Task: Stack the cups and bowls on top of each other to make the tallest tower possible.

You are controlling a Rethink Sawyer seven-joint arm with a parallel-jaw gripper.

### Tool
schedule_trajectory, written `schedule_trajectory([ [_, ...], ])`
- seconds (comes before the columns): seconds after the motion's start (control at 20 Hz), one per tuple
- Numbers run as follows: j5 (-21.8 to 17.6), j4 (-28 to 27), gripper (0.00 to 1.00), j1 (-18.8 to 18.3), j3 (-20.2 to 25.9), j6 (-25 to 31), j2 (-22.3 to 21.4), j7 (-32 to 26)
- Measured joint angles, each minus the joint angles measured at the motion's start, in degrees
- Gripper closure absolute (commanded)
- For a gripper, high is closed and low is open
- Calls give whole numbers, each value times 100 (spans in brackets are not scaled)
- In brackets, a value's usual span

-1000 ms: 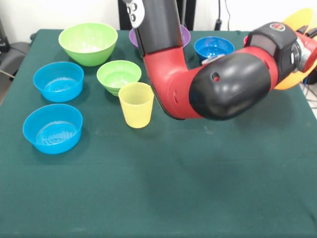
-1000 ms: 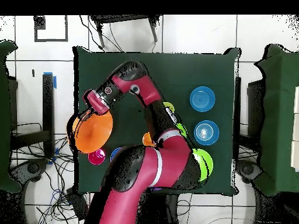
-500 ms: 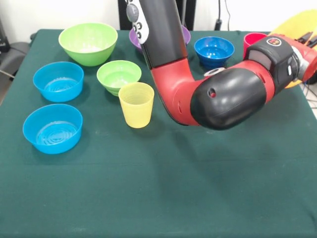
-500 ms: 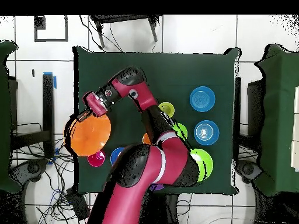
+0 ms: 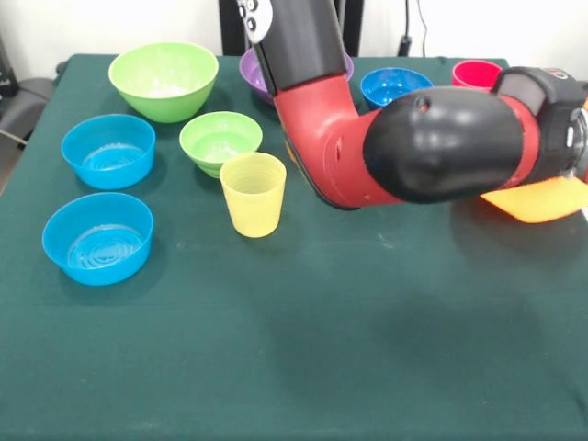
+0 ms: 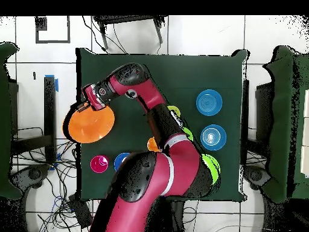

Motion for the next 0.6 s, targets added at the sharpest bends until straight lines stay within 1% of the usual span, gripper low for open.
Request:
schedule_trajectory([
  [0.05, -20, -19, 100, 4, 2, -88, -18, 0],
  [0.1, -93, -84, 100, 14, 1, -314, -53, 0],
  [0.25, -194, -164, 100, 24, 1, -522, -66, 0],
  [0.35, -356, -304, 100, 44, 2, -772, -64, 1],
  [0.45, -423, -353, 100, 54, 2, -845, -64, 0],
  [0.5, -571, -457, 100, 79, 2, -1010, -63, 0],
  [0.6, -693, -534, 100, 106, 0, -1126, -62, 1],
])
